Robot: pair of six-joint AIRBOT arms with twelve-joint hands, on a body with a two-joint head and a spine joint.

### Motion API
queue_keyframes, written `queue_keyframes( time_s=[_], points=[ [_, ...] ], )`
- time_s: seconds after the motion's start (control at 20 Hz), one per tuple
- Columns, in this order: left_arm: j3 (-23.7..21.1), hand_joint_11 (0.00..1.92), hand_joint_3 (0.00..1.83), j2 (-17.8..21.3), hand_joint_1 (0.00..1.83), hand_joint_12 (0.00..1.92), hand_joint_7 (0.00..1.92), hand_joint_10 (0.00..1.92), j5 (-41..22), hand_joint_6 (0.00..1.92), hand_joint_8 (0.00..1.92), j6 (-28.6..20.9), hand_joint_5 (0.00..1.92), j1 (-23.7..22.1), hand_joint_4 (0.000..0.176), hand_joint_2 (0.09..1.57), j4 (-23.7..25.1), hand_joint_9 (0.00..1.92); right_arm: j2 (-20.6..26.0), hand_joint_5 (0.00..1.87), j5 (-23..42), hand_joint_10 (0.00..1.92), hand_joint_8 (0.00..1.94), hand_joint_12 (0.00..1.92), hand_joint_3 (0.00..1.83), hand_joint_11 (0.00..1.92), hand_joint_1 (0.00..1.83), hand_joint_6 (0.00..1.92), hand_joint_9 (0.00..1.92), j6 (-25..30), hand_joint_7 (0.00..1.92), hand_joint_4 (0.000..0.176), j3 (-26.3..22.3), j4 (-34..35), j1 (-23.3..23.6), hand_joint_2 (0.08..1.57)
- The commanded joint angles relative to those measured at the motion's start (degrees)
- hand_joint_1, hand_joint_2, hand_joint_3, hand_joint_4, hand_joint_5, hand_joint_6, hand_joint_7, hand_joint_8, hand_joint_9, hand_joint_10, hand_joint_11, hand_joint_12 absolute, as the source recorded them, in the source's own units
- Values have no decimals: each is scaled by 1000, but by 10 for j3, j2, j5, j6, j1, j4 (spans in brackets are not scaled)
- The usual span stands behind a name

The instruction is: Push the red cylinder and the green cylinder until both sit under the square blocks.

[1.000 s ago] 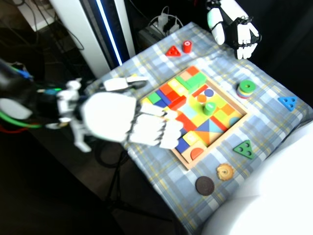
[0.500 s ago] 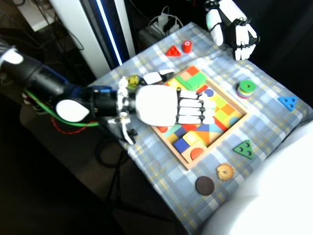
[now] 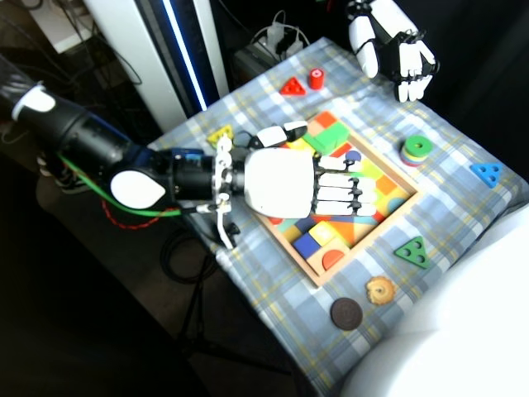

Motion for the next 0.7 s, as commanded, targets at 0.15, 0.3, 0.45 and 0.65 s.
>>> queue_keyframes(
  time_s=[0.15, 0.3, 0.45, 0.65],
  points=[
    [2, 0, 0, -3, 298, 1011, 487, 5, -63, 3, 3, -3, 573, -4, 0, 1538, 23, 416, -6, 359, 23, 0, 0, 0, 0, 0, 0, 0, 0, 6, 0, 174, 1, -3, 7, 978],
    [2, 0, 0, -3, 290, 1109, 510, 10, -63, 2, 2, -3, 589, -4, 0, 1541, 23, 426, -3, 356, 8, 0, 0, 0, 0, 0, 0, 7, 0, 11, 0, 137, -2, -23, 7, 949],
    [2, 0, 0, -3, 361, 1039, 494, 5, -63, 1, 4, -3, 593, -4, 0, 1540, 22, 414, 8, 392, -8, 0, 0, 0, 0, 0, 0, 17, 0, 11, 0, 44, -11, -36, 7, 919],
    [2, 0, 1, -2, 308, 1051, 507, 9, -62, 3, 4, -3, 589, -4, 0, 1545, 21, 423, 36, 393, -16, 0, 0, 0, 3, 0, 0, 9, 0, 11, 0, 106, -30, -38, 2, 955]
  ],
)
